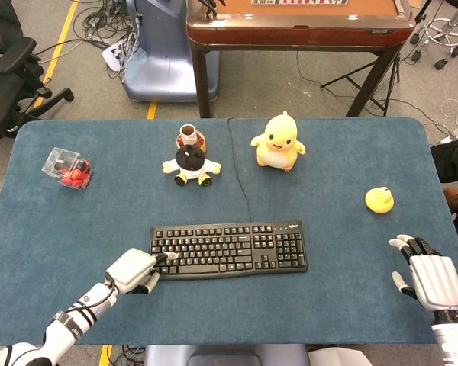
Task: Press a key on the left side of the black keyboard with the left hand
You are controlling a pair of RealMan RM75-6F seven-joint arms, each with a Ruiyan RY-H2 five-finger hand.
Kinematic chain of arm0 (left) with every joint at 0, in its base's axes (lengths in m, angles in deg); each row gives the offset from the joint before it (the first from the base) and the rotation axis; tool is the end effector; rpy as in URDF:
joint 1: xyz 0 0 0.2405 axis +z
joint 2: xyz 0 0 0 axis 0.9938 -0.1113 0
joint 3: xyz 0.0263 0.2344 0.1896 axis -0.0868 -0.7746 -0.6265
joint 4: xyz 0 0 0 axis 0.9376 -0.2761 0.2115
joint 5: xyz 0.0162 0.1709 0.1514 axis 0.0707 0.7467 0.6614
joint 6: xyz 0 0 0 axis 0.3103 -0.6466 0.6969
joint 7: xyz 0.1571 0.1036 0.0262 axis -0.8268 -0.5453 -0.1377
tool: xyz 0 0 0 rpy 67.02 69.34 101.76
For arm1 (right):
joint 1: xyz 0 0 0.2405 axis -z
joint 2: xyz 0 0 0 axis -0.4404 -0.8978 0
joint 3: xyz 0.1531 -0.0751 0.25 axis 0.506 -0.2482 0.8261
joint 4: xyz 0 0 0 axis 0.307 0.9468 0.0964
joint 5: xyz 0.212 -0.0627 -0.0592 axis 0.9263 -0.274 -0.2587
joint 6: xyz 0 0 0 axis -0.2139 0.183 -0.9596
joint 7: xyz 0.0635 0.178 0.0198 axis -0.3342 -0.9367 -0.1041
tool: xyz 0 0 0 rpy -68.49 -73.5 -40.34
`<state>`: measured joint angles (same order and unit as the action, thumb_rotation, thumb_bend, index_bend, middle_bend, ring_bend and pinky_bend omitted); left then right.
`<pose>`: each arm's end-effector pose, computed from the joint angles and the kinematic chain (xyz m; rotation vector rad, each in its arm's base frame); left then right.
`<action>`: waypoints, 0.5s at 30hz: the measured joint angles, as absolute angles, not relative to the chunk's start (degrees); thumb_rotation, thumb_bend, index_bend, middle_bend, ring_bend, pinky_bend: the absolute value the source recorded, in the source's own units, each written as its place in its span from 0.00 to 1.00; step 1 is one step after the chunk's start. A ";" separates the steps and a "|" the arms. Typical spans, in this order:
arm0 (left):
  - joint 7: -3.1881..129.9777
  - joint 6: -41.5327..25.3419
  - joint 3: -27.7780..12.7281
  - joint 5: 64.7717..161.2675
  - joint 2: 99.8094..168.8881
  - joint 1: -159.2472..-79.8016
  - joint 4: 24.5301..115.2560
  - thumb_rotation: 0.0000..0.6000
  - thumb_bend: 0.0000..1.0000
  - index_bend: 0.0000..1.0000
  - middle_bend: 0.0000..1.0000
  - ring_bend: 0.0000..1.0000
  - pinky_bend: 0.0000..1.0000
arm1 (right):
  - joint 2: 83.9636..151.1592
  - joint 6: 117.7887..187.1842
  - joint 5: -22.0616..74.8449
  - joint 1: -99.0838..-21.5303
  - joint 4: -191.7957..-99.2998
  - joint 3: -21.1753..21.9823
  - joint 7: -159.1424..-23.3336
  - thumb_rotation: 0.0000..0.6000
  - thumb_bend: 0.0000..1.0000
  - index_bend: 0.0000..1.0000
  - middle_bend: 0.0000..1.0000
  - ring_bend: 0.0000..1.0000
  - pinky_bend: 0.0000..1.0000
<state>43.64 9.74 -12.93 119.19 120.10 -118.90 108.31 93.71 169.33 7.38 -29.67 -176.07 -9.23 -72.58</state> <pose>-0.1890 0.3104 -0.0041 -2.1232 -1.1433 -0.7436 -0.3431 -0.2100 0.1540 1.4615 -0.9089 0.6621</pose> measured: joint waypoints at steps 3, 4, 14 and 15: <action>41.97 10.05 -12.90 116.55 120.85 -120.19 107.86 1.00 0.60 0.18 0.99 0.96 1.00 | 93.64 169.65 6.96 -29.54 -176.27 -9.33 -72.50 1.00 0.31 0.28 0.24 0.20 0.50; 41.43 10.06 -12.90 115.61 121.08 -120.62 107.82 1.00 0.60 0.18 0.99 0.96 1.00 | 93.62 169.74 6.83 -29.49 -176.34 -9.37 -72.45 1.00 0.31 0.28 0.24 0.20 0.50; 37.97 9.54 -12.73 107.77 122.95 -124.57 107.72 1.00 0.61 0.18 0.99 0.96 1.00 | 93.38 169.80 6.87 -29.40 -176.49 -9.33 -72.72 1.00 0.31 0.28 0.24 0.20 0.50; 37.58 9.40 -12.76 107.10 123.14 -124.95 107.72 1.00 0.61 0.18 1.00 0.96 1.00 | 93.34 169.83 6.82 -29.38 -176.52 -9.33 -72.78 1.00 0.31 0.28 0.24 0.20 0.50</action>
